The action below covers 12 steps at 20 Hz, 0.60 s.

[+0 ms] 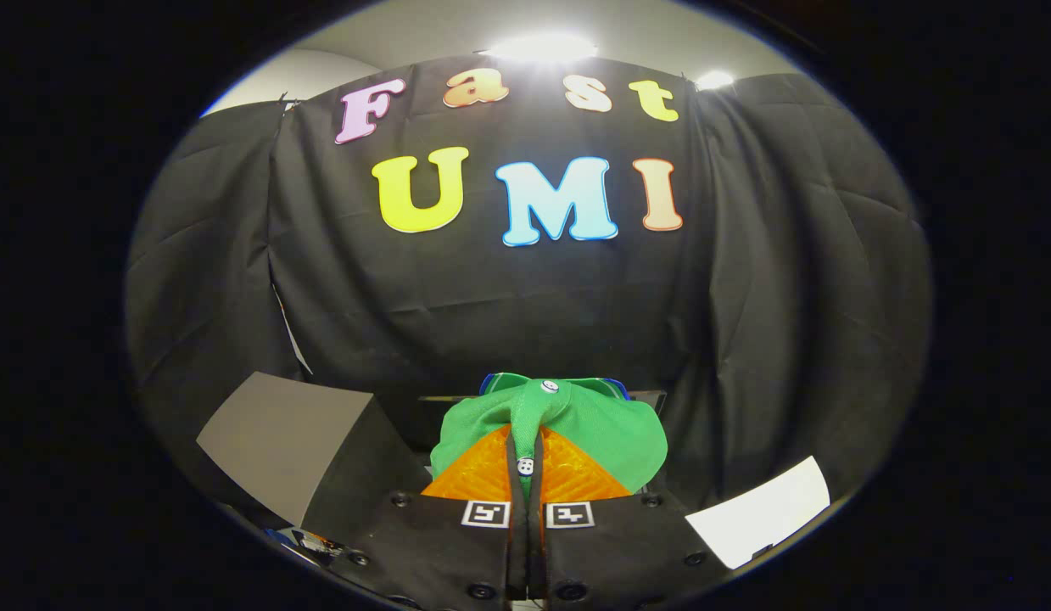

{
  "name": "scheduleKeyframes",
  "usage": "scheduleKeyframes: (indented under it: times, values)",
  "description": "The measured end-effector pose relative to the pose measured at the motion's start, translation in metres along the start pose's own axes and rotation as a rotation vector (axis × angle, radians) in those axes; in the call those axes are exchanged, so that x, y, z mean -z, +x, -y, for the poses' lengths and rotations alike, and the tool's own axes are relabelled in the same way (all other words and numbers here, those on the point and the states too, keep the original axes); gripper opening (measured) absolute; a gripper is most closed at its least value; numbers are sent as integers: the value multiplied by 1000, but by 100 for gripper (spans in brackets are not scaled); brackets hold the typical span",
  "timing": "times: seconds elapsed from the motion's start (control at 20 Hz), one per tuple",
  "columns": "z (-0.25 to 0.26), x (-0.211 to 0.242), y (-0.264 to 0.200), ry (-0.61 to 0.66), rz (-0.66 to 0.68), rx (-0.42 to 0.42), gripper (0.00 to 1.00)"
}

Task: Put the clothes into the washing machine and then close the washing machine lid.

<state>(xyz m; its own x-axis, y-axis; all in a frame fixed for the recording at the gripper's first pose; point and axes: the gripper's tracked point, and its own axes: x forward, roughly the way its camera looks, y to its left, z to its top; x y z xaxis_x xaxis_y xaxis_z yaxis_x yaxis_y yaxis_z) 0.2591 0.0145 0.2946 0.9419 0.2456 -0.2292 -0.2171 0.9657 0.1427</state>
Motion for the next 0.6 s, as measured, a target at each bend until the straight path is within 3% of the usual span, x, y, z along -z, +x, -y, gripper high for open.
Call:
scheduleKeyframes:
  times: [0.6]
  values:
    - [24, 107, 60, 22, -177, 15, 2]
